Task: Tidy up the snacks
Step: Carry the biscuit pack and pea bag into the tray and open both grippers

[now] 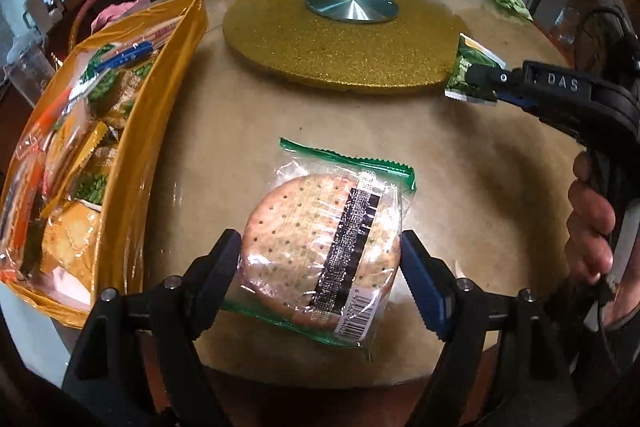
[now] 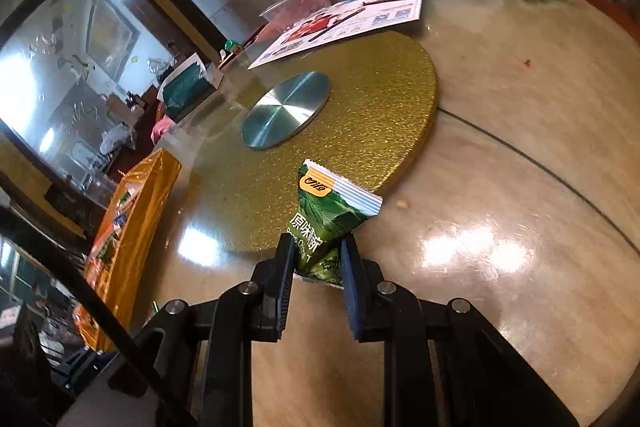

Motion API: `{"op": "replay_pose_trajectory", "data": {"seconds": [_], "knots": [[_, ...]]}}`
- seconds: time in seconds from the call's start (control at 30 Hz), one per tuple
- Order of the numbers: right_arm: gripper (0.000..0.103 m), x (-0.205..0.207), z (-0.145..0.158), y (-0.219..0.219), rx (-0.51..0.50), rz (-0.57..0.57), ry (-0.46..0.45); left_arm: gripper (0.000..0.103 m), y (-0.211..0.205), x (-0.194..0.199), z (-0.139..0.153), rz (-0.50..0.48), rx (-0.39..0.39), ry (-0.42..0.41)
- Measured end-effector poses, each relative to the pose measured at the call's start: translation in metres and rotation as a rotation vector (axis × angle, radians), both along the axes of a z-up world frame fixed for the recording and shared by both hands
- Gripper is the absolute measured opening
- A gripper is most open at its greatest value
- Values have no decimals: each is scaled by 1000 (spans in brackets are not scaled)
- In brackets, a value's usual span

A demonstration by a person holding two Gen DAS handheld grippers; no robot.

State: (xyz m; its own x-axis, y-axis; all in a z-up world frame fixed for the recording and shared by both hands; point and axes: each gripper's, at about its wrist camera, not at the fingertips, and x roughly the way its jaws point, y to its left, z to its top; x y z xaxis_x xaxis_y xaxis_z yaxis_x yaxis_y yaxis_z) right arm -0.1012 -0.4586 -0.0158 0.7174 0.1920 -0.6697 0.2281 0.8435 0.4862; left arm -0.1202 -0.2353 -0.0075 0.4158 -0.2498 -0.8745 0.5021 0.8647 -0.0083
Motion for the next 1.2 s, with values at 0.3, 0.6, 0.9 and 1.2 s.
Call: {"op": "replay_pose_trajectory", "data": {"seconds": [0.3, 0.6, 0.9, 1.2], "knots": [[22, -7, 10, 22, 15, 31, 47, 77, 30, -8, 9, 24, -96, -15], [22, 19, 60, 92, -40, 208, -19, 77, 128, 9, 95, 208, -302, -146], [22, 101, 103, 189, -121, 385, -36, 77, 206, 105, 146, 347, -347, -268], [22, 193, 109, 245, -221, 443, -22, 77, 210, 195, 109, 325, -374, -100]]}}
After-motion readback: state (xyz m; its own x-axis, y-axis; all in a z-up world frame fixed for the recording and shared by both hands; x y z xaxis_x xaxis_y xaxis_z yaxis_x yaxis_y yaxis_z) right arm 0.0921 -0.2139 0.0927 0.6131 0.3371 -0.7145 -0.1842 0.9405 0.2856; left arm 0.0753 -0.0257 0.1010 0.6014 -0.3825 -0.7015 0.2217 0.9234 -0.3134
